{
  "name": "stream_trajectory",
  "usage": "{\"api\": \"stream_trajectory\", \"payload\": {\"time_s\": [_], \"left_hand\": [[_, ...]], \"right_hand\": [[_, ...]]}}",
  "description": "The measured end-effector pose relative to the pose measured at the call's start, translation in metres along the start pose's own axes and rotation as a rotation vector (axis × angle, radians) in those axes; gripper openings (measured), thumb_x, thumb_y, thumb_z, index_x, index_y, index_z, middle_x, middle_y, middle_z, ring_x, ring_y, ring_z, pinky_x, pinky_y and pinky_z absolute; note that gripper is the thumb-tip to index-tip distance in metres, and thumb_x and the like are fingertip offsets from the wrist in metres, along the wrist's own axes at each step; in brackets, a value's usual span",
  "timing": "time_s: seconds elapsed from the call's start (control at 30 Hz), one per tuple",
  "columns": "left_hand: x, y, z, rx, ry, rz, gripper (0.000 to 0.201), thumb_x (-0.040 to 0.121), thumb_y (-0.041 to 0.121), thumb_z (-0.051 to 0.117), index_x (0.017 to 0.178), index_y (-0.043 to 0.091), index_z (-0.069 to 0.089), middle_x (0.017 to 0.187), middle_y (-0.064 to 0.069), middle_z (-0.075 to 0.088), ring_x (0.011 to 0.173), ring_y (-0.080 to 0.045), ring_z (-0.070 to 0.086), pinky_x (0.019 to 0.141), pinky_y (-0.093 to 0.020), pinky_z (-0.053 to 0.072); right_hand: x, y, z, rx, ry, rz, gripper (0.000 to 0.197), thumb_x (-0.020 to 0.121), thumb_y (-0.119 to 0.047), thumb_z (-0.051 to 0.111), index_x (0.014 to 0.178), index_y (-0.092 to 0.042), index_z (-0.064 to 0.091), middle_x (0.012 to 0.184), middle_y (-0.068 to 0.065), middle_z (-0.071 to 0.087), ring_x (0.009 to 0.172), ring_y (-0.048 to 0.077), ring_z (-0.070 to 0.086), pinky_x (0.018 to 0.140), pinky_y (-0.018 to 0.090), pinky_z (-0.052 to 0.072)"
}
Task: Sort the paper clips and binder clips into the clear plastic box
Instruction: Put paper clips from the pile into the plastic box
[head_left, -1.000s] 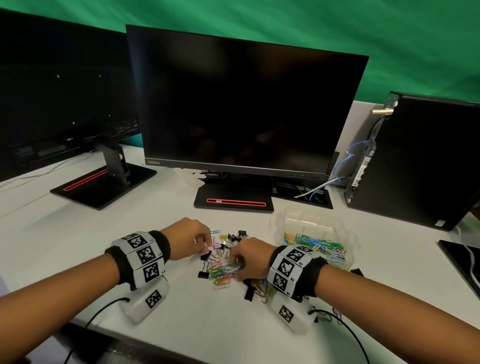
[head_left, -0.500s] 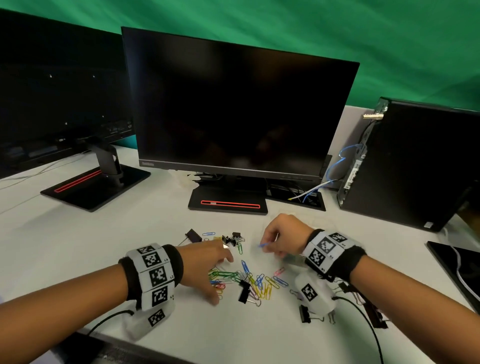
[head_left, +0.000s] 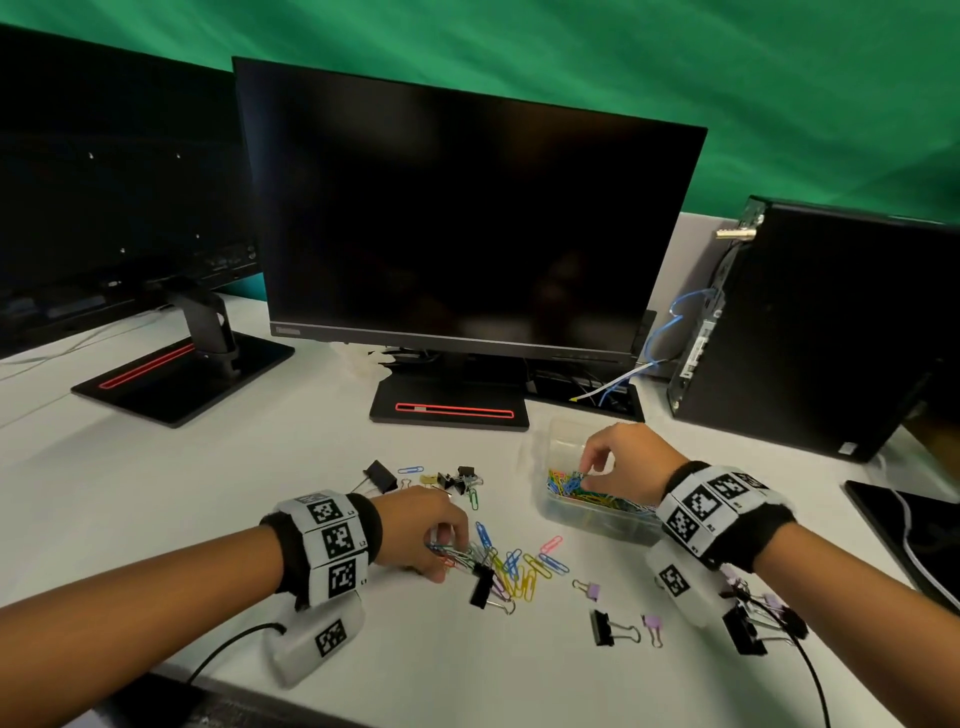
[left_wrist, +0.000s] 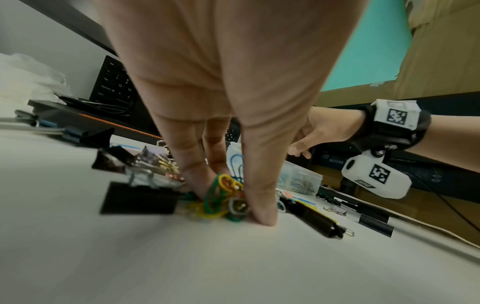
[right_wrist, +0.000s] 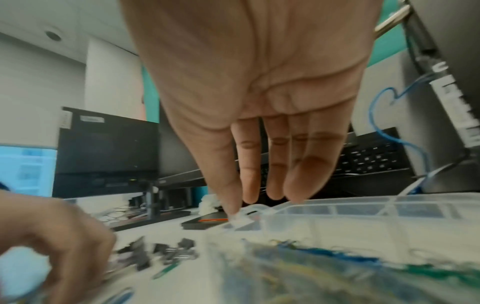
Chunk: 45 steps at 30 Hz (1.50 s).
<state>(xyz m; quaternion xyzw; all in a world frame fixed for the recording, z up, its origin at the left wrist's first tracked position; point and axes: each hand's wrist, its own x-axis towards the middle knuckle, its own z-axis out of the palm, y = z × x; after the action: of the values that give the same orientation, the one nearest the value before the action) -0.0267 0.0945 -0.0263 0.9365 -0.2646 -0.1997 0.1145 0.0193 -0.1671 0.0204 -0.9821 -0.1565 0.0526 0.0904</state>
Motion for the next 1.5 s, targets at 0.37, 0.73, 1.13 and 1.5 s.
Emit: {"api": "stream_trajectory", "payload": {"time_s": [0.37,0.73,1.13,1.5], "left_hand": [[0.007,0.009,0.0,0.03,-0.05,-0.045,0.038,0.084,0.025,0.066,0.119,0.015,0.055,0.101,0.0,0.053,0.087,-0.011,0.042,0.068,-0.019,0.034],[0.019,0.023,0.004,0.005,-0.034,-0.039,0.035,0.086,0.026,0.064,0.116,0.012,0.054,0.117,-0.009,0.059,0.106,-0.024,0.054,0.077,-0.023,0.035],[0.021,0.015,-0.001,-0.091,0.062,0.009,0.032,0.087,0.023,0.062,0.118,0.015,0.06,0.11,-0.005,0.064,0.09,-0.015,0.053,0.073,-0.019,0.037],[0.053,0.019,-0.034,-0.452,0.188,0.02,0.022,0.082,0.016,0.068,0.104,0.009,0.068,0.085,0.0,0.07,0.067,-0.007,0.062,0.067,-0.022,0.052]], "right_hand": [[-0.029,-0.037,0.043,-0.061,-0.363,-0.138,0.088,0.059,-0.056,0.079,0.132,-0.027,0.04,0.118,-0.005,0.043,0.107,0.015,0.046,0.097,0.033,0.044],[-0.02,-0.06,0.064,0.156,-0.325,-0.156,0.044,0.069,-0.025,0.081,0.106,-0.015,0.061,0.091,-0.005,0.05,0.061,0.003,0.048,0.056,0.014,0.037],[-0.023,-0.039,0.051,0.236,-0.333,-0.053,0.016,0.076,-0.006,0.069,0.09,-0.011,0.072,0.064,-0.006,0.063,0.05,0.0,0.059,0.055,0.014,0.05],[-0.01,0.004,-0.004,0.402,-0.032,0.054,0.012,0.069,-0.008,0.078,0.08,-0.01,0.076,0.071,-0.007,0.067,0.057,-0.002,0.06,0.067,0.022,0.054]]}}
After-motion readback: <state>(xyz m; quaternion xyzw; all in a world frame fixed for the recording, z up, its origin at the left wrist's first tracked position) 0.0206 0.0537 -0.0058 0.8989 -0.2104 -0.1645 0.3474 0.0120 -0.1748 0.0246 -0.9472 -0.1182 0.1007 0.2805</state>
